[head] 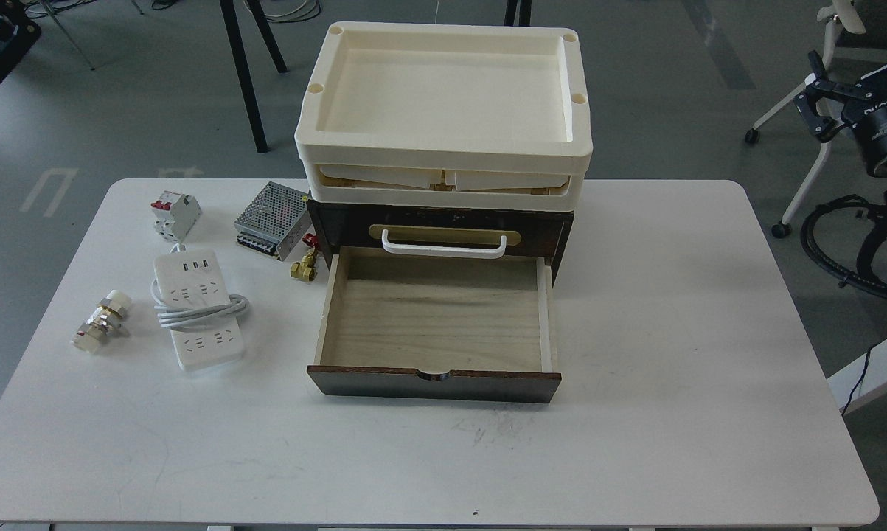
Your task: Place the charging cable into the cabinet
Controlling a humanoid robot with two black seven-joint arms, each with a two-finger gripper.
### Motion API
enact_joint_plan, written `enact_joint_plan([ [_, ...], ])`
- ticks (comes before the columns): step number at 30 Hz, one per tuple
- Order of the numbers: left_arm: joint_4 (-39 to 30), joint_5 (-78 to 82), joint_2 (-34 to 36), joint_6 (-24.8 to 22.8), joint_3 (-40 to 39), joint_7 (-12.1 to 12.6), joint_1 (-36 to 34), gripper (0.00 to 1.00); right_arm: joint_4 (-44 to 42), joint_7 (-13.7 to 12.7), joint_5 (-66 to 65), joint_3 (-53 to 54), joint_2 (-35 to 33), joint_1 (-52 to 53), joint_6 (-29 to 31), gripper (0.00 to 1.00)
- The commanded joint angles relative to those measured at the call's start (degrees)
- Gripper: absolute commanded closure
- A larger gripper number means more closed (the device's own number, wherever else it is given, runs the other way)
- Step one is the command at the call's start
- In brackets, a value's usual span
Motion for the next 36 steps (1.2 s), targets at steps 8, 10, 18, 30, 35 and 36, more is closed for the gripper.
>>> enact_joint_plan([
  [8, 7.0, 91.9, 4.4, 17.8, 22.4, 0.0, -1.8, 0.03, 0.6, 0.3, -0.1, 0.7, 0.3, -3.4, 0.0, 0.00],
  [10, 12.7, 96.7, -1.3, 18.2, 23.0, 0.0, -4.4, 0.05, 0.6, 1.1, -0.1, 0.7, 0.4, -3.4, 0.0, 0.00],
  [18, 29.5, 96.7, -18.2, 21.6, 31.3, 0.0, -10.7, 0.05, 0.9, 1.3, -0.2, 0.7, -0.3, -3.4, 0.0, 0.00],
  [30, 41.4, 96.7, -25.4, 24.6, 41.2, 0.0, -14.9, 0.09, 0.8, 1.4, -0.2, 0.7, 0.2, -4.5, 0.0, 0.00],
  [35, 48.9, 96.7, -30.2, 27.1, 43.9, 0.0, -16.0, 0.15, 0.8, 1.3, -0.2, 0.8, -0.3, -4.9, 0.0, 0.00],
  [36, 49.3, 96.7, -30.4, 27.3, 44.2, 0.0, -16.1, 0.17, 0.8, 1.3, -0.2, 0.8, -0.3, -5.0, 0.0, 0.00],
])
